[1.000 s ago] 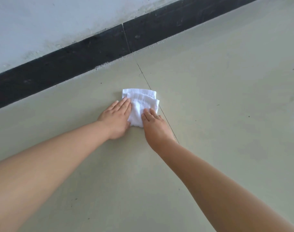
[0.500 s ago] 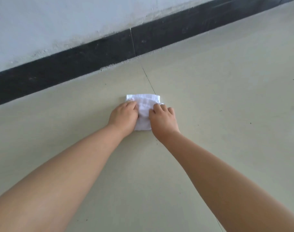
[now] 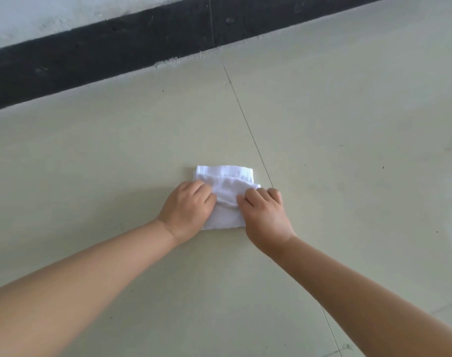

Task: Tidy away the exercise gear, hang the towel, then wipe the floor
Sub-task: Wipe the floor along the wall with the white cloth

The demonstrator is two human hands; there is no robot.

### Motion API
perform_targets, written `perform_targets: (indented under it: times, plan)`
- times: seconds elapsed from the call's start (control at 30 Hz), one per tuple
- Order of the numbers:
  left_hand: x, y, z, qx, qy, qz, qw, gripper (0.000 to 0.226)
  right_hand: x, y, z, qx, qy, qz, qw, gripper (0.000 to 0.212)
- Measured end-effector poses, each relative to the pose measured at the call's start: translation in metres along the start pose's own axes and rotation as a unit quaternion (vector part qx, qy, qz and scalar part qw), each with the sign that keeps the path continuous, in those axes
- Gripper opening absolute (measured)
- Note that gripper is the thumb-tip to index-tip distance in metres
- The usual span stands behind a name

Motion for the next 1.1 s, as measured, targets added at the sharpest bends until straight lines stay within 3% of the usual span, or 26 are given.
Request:
perform_targets:
  times: [0.17, 0.37, 0.43, 0.5, 0.57, 0.63, 0.73, 0.97, 1.1]
  plan:
    - [0.002, -0.015, -0.001, 0.003, -0.048, 0.096, 0.994, 0.030, 0.008, -0.001, 0.008, 0.042, 0.037, 0.043, 0.997, 0.035]
    - [-0.015, -0.069, -0.080, 0.115, -0.060, -0.001, 0.992, 0.011, 0.001, -0.112, 0.034, -0.078, 0.023, -0.046, 0.996, 0.019]
    - [-0.023, -0.072, -0.092, 0.110, -0.015, -0.016, 0.994, 0.036, -0.003, -0.122, 0.036, -0.113, -0.008, -0.066, 0.991, 0.023]
    - [-0.017, -0.067, -0.088, 0.098, 0.015, -0.009, 0.995, 0.032, -0.004, -0.111, 0.031, -0.124, -0.023, -0.069, 0.990, 0.021]
    - [-0.013, -0.052, -0.074, 0.075, 0.031, 0.013, 0.997, 0.013, -0.001, -0.091, 0.020, -0.083, 0.001, -0.018, 0.996, 0.015]
    - [-0.008, -0.034, -0.049, 0.035, 0.059, 0.008, 0.998, 0.007, 0.000, -0.059, 0.012, -0.081, -0.014, -0.008, 0.997, 0.035]
    - [0.001, -0.002, -0.013, -0.016, 0.060, 0.013, 0.998, 0.024, -0.009, -0.008, -0.001, -0.087, -0.023, -0.031, 0.995, 0.044]
    - [0.020, 0.012, 0.055, -0.067, 0.061, 0.033, 0.995, 0.033, -0.001, 0.081, -0.015, -0.139, 0.019, -0.074, 0.987, 0.044]
    - [0.019, -0.013, 0.066, -0.021, 0.057, 0.049, 0.997, 0.037, 0.012, 0.081, 0.016, -0.178, 0.046, -0.046, 0.982, 0.042]
Point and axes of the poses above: each hand's wrist, its own y-axis away from the middle knuckle, its own x-axis out of the back of the hand, z = x × y, the point moved 8 cm from there along -y, towards the middle knuckle, and after that the axes turned 3 degrees about -x, right-handed, at the moved point
